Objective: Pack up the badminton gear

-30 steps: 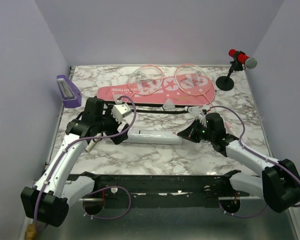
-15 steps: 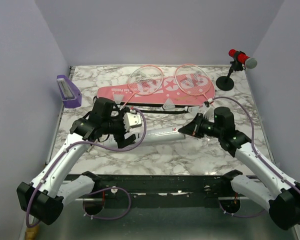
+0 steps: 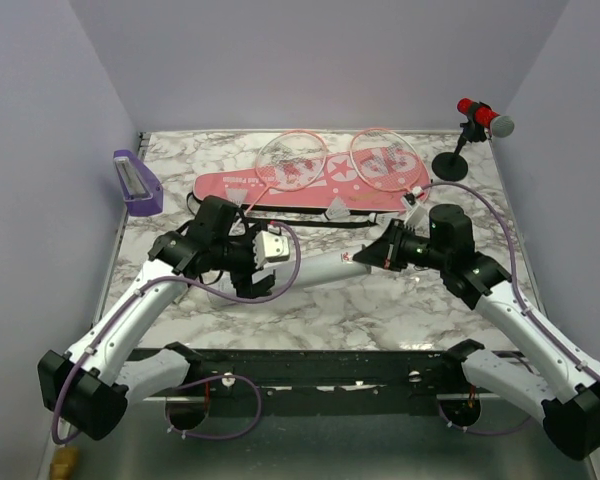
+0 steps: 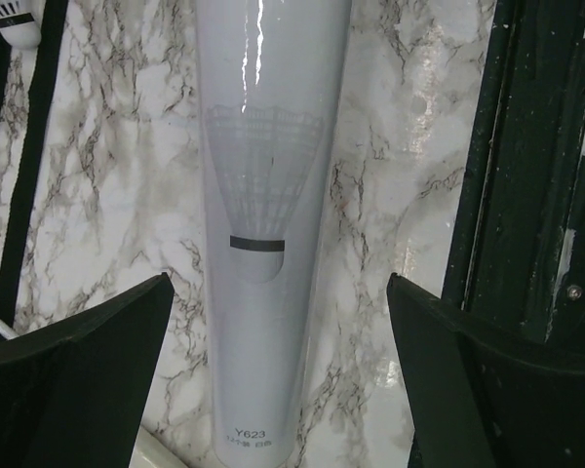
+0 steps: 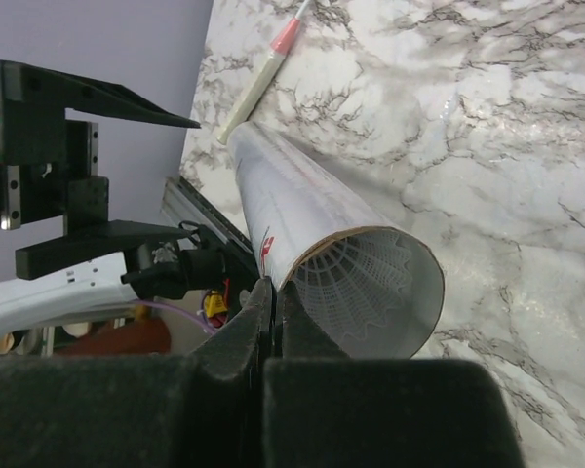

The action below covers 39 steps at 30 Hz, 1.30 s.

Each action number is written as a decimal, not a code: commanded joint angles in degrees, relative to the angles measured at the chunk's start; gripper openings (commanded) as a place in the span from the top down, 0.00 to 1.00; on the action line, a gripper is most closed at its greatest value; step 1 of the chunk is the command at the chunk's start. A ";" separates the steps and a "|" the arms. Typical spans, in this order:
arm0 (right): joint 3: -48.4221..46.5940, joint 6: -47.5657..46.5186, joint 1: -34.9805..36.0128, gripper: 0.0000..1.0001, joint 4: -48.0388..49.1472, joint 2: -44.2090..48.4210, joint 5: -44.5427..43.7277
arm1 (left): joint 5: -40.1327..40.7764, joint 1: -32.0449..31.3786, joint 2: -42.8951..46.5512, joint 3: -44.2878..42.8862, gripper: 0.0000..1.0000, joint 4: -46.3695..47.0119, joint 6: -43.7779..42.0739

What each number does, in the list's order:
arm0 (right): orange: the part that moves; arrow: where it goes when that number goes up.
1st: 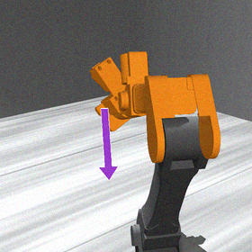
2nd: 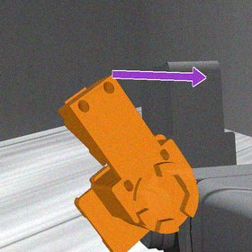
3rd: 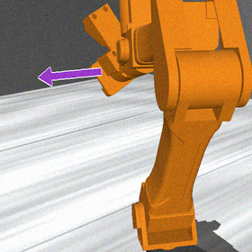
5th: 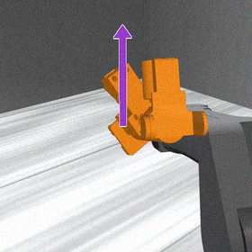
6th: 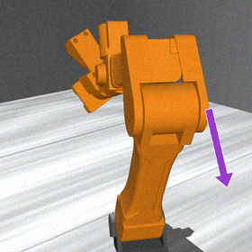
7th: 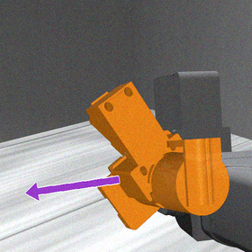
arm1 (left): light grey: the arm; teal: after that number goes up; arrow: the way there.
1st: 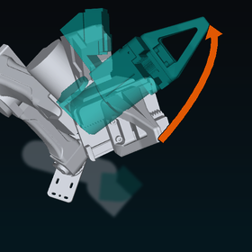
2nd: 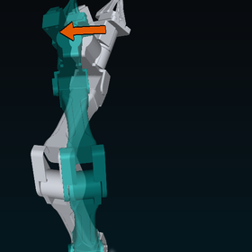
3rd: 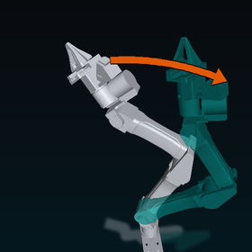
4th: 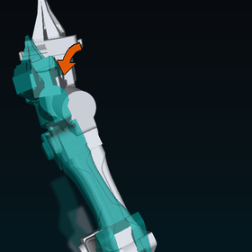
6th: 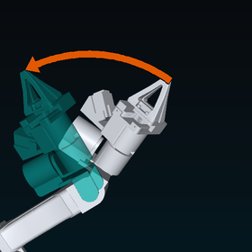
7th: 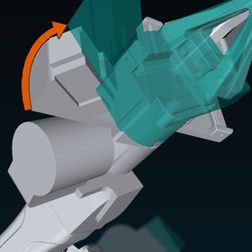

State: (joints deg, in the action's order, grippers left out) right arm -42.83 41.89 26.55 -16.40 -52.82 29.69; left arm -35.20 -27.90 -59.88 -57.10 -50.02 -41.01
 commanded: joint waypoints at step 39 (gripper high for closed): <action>-6.74 1.62 10.02 1.00 2.25 -0.88 -2.62 | -6.64 -5.06 -9.91 0.50 0.15 2.30 -4.60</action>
State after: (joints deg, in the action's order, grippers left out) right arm -49.06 42.76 36.05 -16.45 -53.69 25.89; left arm -38.79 -32.69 -69.25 -54.74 -45.36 -43.72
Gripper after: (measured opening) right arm 0.007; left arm 0.881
